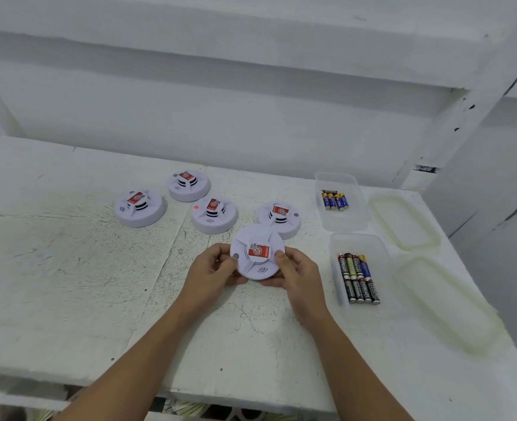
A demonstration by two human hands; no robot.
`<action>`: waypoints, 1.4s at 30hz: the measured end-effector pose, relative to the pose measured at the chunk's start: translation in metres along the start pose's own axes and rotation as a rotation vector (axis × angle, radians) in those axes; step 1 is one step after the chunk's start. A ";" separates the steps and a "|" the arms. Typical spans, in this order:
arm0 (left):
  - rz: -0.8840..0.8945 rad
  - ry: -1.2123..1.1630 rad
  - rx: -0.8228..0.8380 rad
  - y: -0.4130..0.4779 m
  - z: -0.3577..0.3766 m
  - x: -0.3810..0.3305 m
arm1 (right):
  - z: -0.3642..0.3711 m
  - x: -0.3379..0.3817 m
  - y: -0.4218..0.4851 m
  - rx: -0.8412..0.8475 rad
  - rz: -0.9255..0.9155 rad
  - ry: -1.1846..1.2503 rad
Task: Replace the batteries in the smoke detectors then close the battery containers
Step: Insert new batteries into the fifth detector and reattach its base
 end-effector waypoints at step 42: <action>0.068 0.035 -0.010 0.000 -0.001 -0.001 | 0.002 0.001 -0.002 -0.041 -0.004 -0.034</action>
Point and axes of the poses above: each hand's wrist, its own y-axis towards the middle knuckle, its own z-axis out of the palm, x = y × z, the point moved 6 cm from there along y, towards the middle knuckle, and after that the axes turned 12 degrees about z, right-handed, at the moved point
